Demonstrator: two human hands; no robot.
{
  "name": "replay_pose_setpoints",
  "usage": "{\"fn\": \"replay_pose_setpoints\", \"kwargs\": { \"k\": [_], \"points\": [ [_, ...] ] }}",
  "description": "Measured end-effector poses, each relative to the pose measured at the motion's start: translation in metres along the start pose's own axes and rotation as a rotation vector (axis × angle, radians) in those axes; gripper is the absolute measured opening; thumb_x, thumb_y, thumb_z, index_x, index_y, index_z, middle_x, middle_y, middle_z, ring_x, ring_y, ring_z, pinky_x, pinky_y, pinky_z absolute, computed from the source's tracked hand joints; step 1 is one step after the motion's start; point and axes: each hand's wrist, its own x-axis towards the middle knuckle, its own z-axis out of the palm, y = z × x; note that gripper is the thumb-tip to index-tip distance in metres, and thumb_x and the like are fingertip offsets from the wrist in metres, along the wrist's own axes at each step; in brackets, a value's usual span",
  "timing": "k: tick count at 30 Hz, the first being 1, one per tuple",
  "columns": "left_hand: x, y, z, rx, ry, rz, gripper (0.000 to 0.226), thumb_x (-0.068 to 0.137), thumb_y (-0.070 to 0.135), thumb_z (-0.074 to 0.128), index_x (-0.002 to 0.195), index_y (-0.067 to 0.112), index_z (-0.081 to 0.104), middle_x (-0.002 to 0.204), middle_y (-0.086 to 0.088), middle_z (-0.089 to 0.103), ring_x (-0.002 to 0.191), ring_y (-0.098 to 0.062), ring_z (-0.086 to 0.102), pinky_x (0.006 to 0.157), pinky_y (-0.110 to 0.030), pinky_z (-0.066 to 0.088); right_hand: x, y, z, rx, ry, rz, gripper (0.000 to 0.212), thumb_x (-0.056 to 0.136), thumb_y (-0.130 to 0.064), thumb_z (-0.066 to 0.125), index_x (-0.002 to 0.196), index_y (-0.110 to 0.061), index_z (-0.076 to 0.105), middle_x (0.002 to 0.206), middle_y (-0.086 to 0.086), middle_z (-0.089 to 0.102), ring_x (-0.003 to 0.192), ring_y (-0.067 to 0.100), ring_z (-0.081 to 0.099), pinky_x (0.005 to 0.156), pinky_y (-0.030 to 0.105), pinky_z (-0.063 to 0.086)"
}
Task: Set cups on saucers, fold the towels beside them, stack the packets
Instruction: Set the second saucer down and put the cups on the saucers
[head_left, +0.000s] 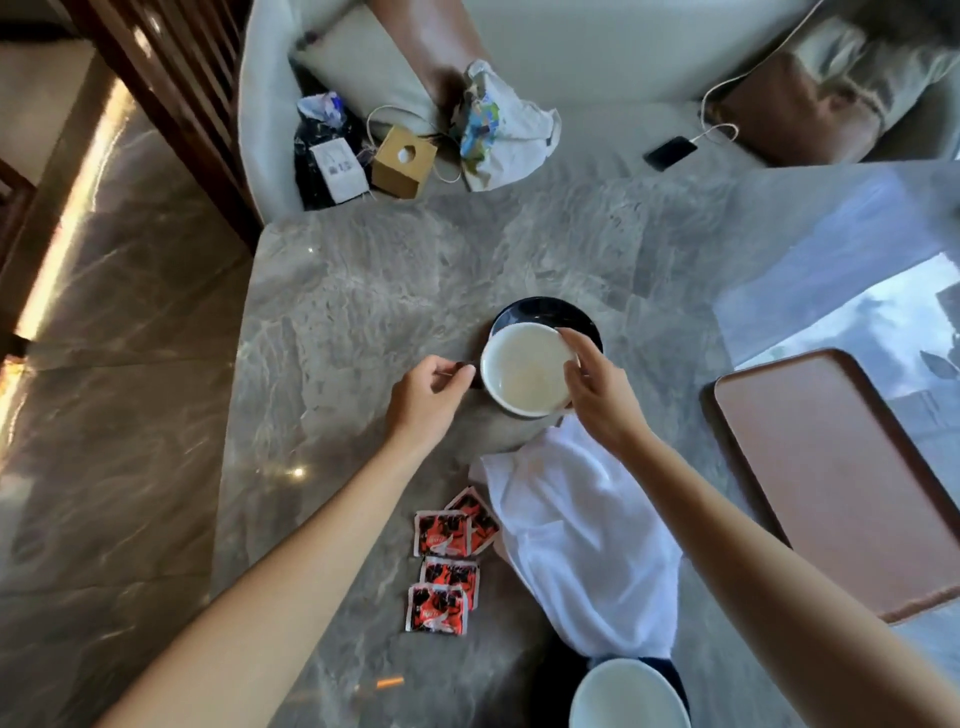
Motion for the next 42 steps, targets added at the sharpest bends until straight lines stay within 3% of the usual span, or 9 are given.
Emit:
{"fn": "replay_pose_setpoints", "kwargs": {
  "k": [3,9,13,20,26,29,34,38,42],
  "points": [
    [0.011,0.012,0.021,0.180,-0.058,0.041,0.023,0.084,0.039,0.061,0.096,0.021,0.066,0.095,0.001,0.073,0.094,-0.019,0.066,0.086,-0.039,0.053,0.007,0.022,-0.011,-0.019,0.046,0.061,0.040,0.094,-0.015,0.042,0.131,-0.029,0.048,0.092,0.001,0.062,0.074,0.018,0.054,0.073,0.030,0.041],
    [0.027,0.017,0.038,0.453,-0.059,0.143,0.028,0.086,0.044,0.056,0.099,0.021,0.064,0.104,0.000,0.067,0.096,-0.022,0.062,0.083,-0.038,0.050,0.018,0.039,-0.020,-0.030,0.019,0.109,0.040,0.092,-0.015,0.040,0.129,-0.028,0.047,0.087,0.002,0.063,0.062,-0.006,0.059,0.069,0.032,0.048],
    [0.036,0.016,0.039,0.472,-0.028,0.152,0.025,0.086,0.039,0.059,0.097,0.018,0.066,0.100,-0.006,0.063,0.095,-0.026,0.060,0.083,-0.038,0.049,0.029,0.036,-0.017,-0.003,-0.018,0.139,0.041,0.092,-0.015,0.039,0.131,-0.028,0.045,0.087,0.005,0.063,0.070,0.020,0.065,0.078,0.051,0.055],
    [0.051,0.008,0.040,0.473,-0.031,0.105,0.026,0.087,0.037,0.057,0.100,0.017,0.066,0.103,-0.007,0.061,0.095,-0.026,0.060,0.079,-0.034,0.047,0.040,0.032,-0.009,-0.118,-0.069,0.111,0.044,0.093,-0.014,0.036,0.135,-0.023,0.040,0.091,0.015,0.068,0.082,0.037,0.064,0.082,0.048,0.052],
    [0.065,0.008,0.036,0.432,-0.012,0.096,0.026,0.085,0.038,0.059,0.099,0.017,0.066,0.104,-0.006,0.064,0.093,-0.025,0.061,0.075,-0.029,0.043,0.053,0.026,-0.008,-0.155,-0.075,0.087,0.046,0.094,-0.017,0.034,0.139,-0.027,0.035,0.108,0.016,0.066,0.090,0.037,0.063,0.085,0.045,0.051],
    [0.066,0.006,0.036,0.370,-0.001,0.075,0.027,0.085,0.034,0.061,0.100,0.013,0.066,0.103,-0.008,0.068,0.096,-0.025,0.062,0.080,-0.030,0.046,0.057,0.025,-0.003,-0.172,-0.063,0.067,0.047,0.094,-0.018,0.034,0.140,-0.029,0.034,0.112,0.015,0.065,0.094,0.038,0.062,0.086,0.044,0.050],
    [0.068,0.005,0.035,0.296,-0.033,0.003,0.028,0.085,0.036,0.061,0.102,0.014,0.064,0.102,-0.003,0.067,0.097,-0.021,0.062,0.081,-0.028,0.045,0.063,0.028,0.001,-0.180,-0.021,0.025,0.045,0.095,-0.018,0.035,0.139,-0.029,0.037,0.113,0.014,0.065,0.098,0.037,0.059,0.078,0.037,0.044],
    [0.068,0.005,0.038,0.304,-0.075,-0.033,0.029,0.086,0.039,0.058,0.103,0.016,0.060,0.101,-0.001,0.063,0.096,-0.020,0.058,0.077,-0.026,0.039,0.066,0.030,-0.002,-0.205,-0.008,0.000,0.046,0.093,-0.016,0.034,0.136,-0.032,0.039,0.103,0.014,0.066,0.090,0.035,0.058,0.070,0.031,0.037],
    [0.067,0.006,0.041,0.295,-0.110,-0.026,0.025,0.085,0.040,0.059,0.097,0.018,0.061,0.094,0.002,0.062,0.096,-0.020,0.060,0.081,-0.029,0.044,0.063,0.033,-0.006,-0.233,0.013,0.017,0.045,0.094,-0.016,0.035,0.137,-0.029,0.040,0.108,0.016,0.066,0.096,0.036,0.059,0.074,0.036,0.042]
  ]
}}
